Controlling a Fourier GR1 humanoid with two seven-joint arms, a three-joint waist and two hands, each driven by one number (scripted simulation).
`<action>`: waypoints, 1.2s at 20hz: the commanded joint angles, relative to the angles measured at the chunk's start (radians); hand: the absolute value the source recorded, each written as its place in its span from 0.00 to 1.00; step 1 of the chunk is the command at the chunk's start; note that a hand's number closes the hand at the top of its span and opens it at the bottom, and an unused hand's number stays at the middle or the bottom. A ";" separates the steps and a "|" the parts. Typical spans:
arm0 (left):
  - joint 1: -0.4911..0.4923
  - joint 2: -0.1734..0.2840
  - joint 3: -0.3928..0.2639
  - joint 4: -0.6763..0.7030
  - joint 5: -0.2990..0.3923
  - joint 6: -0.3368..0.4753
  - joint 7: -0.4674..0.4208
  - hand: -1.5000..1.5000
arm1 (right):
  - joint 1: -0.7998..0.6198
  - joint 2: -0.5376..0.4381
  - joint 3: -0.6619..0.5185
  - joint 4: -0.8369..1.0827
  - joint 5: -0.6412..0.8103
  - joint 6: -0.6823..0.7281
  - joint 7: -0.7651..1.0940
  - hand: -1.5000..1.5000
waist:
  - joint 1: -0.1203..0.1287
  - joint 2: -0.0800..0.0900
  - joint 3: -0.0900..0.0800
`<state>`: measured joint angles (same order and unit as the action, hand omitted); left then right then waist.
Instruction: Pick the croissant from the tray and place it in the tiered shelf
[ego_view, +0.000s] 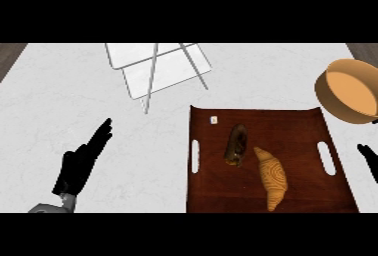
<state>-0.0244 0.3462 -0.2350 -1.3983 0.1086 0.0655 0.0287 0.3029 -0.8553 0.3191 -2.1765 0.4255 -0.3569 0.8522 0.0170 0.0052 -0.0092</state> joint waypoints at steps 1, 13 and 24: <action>-0.010 -0.006 -0.008 0.017 -0.011 0.000 0.005 0.50 | -0.021 -0.118 0.038 0.002 0.150 0.149 0.232 0.00 | 0.013 0.006 -0.005; -0.078 -0.042 -0.027 0.051 -0.020 -0.017 0.031 0.50 | -0.359 0.142 0.248 0.141 0.237 0.466 0.586 0.00 | 0.053 0.011 0.004; -0.049 -0.004 0.018 0.038 -0.009 -0.024 0.033 0.50 | -0.432 0.469 0.279 0.374 0.404 0.573 0.635 0.00 | 0.006 -0.005 0.003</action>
<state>-0.0709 0.3224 -0.2411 -1.3696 0.0914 0.0503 0.0532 -0.0923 -0.5098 0.5672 -1.8436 0.7625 0.0963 1.2465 0.0464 0.0050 -0.0053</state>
